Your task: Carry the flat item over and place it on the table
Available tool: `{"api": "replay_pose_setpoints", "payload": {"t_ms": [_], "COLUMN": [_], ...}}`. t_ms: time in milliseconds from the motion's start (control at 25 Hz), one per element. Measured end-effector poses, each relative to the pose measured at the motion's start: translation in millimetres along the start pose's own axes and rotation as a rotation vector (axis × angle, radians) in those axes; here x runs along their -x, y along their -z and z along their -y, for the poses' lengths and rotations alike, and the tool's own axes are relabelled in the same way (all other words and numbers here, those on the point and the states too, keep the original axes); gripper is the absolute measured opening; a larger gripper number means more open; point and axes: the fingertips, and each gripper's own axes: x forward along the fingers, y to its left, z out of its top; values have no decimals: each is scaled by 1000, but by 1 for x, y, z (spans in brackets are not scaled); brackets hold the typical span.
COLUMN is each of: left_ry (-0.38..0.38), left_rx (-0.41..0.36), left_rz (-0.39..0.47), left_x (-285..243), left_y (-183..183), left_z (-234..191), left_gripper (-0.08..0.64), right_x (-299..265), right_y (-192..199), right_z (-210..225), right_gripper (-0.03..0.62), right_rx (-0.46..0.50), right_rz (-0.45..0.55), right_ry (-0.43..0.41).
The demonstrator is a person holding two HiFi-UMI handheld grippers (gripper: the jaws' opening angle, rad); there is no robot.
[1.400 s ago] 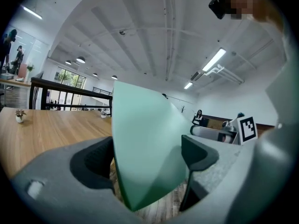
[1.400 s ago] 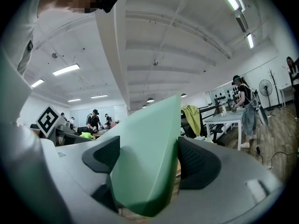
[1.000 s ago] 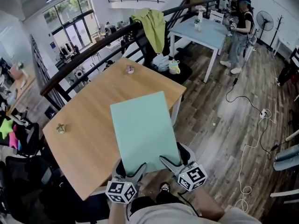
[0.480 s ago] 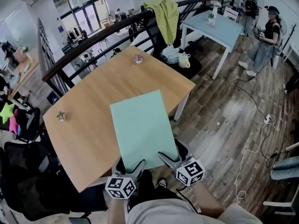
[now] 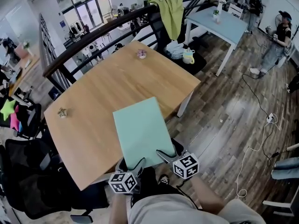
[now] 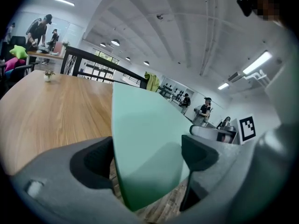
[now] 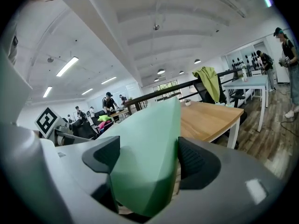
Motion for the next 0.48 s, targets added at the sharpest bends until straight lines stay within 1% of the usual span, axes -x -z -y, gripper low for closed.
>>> {"api": "replay_pose_setpoints", "payload": {"t_ms": [240,480], "left_ry": [-29,-45], "left_rx": [46,92], "left_rz": [-55,-88], "left_x": [-7,-9], "left_y": [23,41], "left_z": [-19,-32], "left_gripper": [465,465], "right_x": [-17,-26], "right_y": [31,50], "right_z": [4,3], "right_gripper": [390,390], "right_rx": [-48,-66], "right_rz": [-74,-122], "right_ry": [-4,-12]}}
